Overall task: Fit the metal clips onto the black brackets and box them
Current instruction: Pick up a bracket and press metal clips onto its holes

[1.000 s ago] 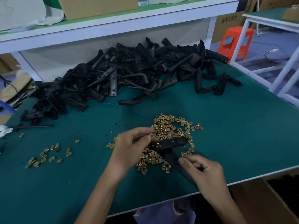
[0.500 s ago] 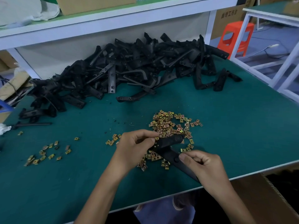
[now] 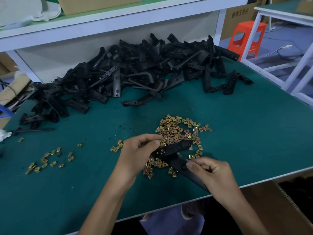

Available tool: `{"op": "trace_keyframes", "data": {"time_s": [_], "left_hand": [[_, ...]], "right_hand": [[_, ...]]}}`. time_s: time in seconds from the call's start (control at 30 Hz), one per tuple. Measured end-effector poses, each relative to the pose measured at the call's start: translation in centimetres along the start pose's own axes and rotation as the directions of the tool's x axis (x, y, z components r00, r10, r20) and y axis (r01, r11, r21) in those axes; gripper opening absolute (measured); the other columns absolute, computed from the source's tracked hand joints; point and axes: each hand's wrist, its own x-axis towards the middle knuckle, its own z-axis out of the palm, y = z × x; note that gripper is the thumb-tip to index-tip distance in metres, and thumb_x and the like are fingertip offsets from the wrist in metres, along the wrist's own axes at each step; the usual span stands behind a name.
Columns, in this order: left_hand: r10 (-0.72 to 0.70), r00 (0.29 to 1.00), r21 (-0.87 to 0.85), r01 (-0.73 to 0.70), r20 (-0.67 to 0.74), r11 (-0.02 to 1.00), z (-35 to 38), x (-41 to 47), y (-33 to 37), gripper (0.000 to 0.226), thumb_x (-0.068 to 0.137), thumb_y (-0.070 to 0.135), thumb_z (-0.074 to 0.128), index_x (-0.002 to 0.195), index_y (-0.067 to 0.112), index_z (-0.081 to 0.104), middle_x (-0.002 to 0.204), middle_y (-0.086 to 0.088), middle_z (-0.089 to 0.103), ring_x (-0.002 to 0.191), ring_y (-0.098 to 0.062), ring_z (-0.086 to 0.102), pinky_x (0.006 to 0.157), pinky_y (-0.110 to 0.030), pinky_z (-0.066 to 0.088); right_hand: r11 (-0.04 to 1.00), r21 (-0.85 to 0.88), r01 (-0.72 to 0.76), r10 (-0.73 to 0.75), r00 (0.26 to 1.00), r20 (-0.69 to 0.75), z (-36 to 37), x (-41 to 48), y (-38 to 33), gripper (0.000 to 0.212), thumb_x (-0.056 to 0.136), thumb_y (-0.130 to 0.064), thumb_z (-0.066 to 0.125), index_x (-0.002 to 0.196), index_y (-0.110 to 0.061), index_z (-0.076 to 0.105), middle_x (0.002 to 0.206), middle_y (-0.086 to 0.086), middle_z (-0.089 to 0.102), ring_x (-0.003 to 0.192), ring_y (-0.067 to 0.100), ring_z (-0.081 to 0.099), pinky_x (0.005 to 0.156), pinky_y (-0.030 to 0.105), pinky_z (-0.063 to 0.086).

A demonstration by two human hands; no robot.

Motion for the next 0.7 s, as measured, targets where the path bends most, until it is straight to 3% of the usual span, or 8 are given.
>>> {"op": "trace_keyframes", "data": {"time_s": [0.17,0.3,0.43,0.5,0.57,0.63,0.7], "left_hand": [[0.067,0.996,0.122,-0.073,0.050,0.990,-0.3,-0.1,-0.2,0.026,0.093,0.015,0.069,0.093,0.038,0.080,0.087,0.007,0.077,0.082,-0.004,0.068,0.075,-0.015,0.051],[0.083,0.994,0.149,-0.093,0.070,0.984,-0.4,0.0,-0.1,0.028,0.093,0.014,0.069,0.092,0.040,0.080,0.089,0.008,0.078,0.085,-0.006,0.070,0.077,-0.018,0.051],[0.109,0.984,0.222,-0.138,0.141,0.965,-0.7,-0.3,0.1,0.021,0.086,0.033,0.073,0.102,0.046,0.075,0.095,0.013,0.076,0.089,-0.006,0.070,0.081,-0.022,0.054],[0.121,0.977,0.320,-0.173,0.177,0.932,-0.7,-0.8,-0.1,0.033,0.081,0.042,0.077,0.111,0.052,0.069,0.105,0.022,0.072,0.097,-0.003,0.068,0.086,-0.026,0.055],[0.168,0.978,0.399,-0.205,0.127,0.894,-0.2,-1.3,-0.5,0.039,0.083,0.037,0.080,0.116,0.051,0.067,0.113,0.029,0.066,0.109,-0.004,0.063,0.096,-0.033,0.051],[0.245,0.968,0.419,-0.247,0.060,0.874,0.2,-1.7,-0.9,0.034,0.085,0.030,0.080,0.112,0.047,0.068,0.111,0.032,0.063,0.113,0.001,0.058,0.099,-0.026,0.046],[0.306,0.951,0.457,-0.295,0.051,0.839,0.5,-2.0,-1.2,0.030,0.088,0.029,0.078,0.106,0.049,0.066,0.112,0.034,0.060,0.113,0.009,0.052,0.094,-0.009,0.037]], "right_hand": [[1.000,0.019,-0.018,0.018,1.000,-0.001,-0.1,0.2,-0.2,0.014,0.078,-0.042,0.075,0.080,-0.030,0.081,0.049,-0.007,0.041,0.048,0.003,0.032,0.048,0.018,0.027],[0.998,0.028,-0.052,0.051,0.998,0.043,-0.4,0.3,-0.3,0.020,0.076,-0.048,0.075,0.081,-0.031,0.081,0.066,0.026,0.058,0.062,0.014,0.044,0.059,0.029,0.034],[0.996,0.043,-0.072,0.070,0.997,0.036,-0.4,0.4,-0.2,0.016,0.076,-0.046,0.075,0.082,-0.033,0.081,0.074,0.006,0.074,0.066,0.006,0.058,0.061,0.022,0.044],[0.996,0.054,-0.071,0.070,0.997,0.023,-0.3,0.4,-0.1,0.015,0.076,-0.045,0.075,0.083,-0.034,0.081,0.072,0.000,0.075,0.063,0.002,0.058,0.058,0.016,0.042],[0.996,0.054,-0.064,0.063,0.998,0.013,-0.2,0.4,-0.2,0.015,0.075,-0.045,0.074,0.083,-0.034,0.081,0.069,-0.003,0.074,0.059,-0.001,0.057,0.055,0.012,0.040],[0.998,0.035,-0.058,0.057,0.998,0.007,-0.1,0.4,-0.2,0.015,0.075,-0.046,0.073,0.083,-0.035,0.081,0.070,-0.005,0.075,0.059,-0.004,0.058,0.057,0.010,0.041],[0.998,0.010,-0.058,0.058,0.998,0.010,-0.2,0.4,-0.1,0.015,0.076,-0.047,0.073,0.083,-0.037,0.080,0.070,-0.005,0.075,0.061,-0.003,0.059,0.059,0.012,0.043]]}}
